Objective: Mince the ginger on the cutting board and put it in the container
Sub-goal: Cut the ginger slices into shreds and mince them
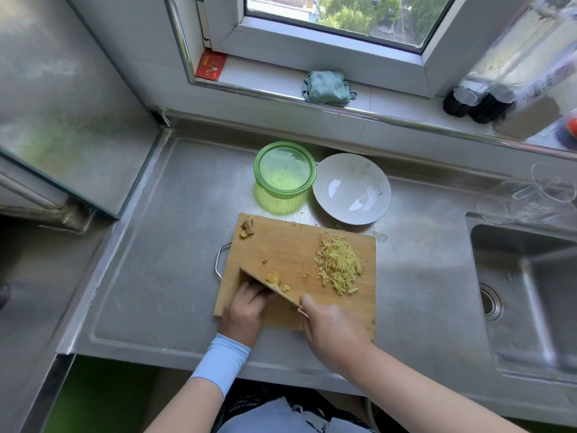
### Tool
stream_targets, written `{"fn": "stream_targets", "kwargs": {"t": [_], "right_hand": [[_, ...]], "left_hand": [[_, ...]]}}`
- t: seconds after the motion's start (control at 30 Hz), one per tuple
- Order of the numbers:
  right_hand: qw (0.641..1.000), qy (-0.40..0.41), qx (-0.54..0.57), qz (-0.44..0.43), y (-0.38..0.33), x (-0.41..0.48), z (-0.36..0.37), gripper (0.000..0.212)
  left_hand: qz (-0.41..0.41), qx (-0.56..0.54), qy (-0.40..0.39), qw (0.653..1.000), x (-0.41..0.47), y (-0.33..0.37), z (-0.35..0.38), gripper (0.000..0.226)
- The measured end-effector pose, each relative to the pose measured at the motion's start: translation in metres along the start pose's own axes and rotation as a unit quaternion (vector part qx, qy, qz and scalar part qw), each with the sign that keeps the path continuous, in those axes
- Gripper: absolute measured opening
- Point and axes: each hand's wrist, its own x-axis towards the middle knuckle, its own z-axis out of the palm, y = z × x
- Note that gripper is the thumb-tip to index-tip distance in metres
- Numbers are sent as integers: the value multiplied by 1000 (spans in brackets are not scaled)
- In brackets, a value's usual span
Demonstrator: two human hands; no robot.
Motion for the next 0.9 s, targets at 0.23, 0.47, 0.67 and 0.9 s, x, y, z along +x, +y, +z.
{"fn": "stream_targets", "kwargs": {"t": [0.23,0.47,0.67,0.9], "right_hand": [[1000,0,18,-6,-5,7,-2,8],[1000,0,8,-5,-9,13,1,9],[1000,3,9,-2,2,0,4,11],[1000,5,11,-10,-8,15,7,7]], "left_hand": [[3,1,-9,1000,-3,-2,1,36],[12,3,-3,1000,1,2,-2,25],[18,-2,-6,1000,-3,2,0,26],[-10,24,14,1000,3,8,-2,47]]}}
